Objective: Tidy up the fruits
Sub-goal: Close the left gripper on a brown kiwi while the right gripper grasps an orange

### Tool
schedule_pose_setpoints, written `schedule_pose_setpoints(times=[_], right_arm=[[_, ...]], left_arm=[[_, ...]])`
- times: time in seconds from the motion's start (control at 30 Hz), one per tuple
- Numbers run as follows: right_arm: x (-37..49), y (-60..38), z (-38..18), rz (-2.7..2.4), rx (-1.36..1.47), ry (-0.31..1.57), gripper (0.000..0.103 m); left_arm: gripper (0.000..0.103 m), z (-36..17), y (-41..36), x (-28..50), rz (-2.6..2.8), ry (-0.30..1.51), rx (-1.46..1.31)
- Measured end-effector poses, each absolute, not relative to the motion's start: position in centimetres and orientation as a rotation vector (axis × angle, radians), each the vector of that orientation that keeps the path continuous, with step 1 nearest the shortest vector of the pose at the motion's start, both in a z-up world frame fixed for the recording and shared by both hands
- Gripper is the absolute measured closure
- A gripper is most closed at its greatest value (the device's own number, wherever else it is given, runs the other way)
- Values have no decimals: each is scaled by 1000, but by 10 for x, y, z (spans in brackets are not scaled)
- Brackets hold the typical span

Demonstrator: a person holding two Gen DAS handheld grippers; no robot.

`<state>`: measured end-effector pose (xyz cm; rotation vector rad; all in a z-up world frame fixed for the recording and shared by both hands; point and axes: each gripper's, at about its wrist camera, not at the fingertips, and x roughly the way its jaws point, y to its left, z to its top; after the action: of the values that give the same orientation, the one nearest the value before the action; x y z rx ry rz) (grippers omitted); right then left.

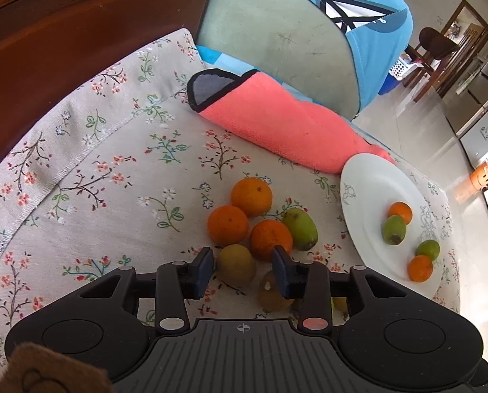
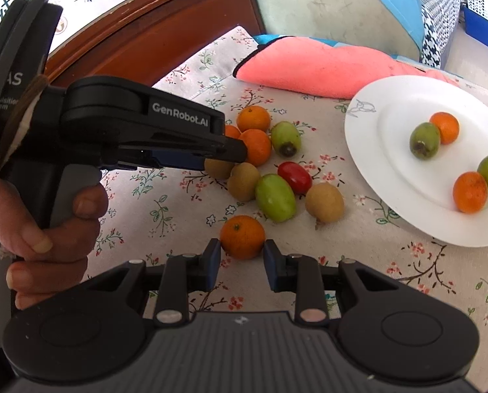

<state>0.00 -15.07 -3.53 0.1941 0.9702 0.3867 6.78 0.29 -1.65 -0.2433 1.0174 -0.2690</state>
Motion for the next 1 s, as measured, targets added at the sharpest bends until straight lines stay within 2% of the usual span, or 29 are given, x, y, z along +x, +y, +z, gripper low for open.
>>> schedule_pose_setpoints(times=[0.07,0.47,0.87,1.0], right_arm=[[0,-150,-35,388,190,969,74],[-1,-151,-34,383,195,966,75],[-4,-159,-25,399,204,943,77],[-4,-159,-26,400,209,940,74]], left_arm=[[79,-19,7,69,-267,1034,-267],[79,-20,3,67,-244,1036,-234],[79,3,-7,56,-273,957,-134],[79,-4,-6,57,-260,971,-116]])
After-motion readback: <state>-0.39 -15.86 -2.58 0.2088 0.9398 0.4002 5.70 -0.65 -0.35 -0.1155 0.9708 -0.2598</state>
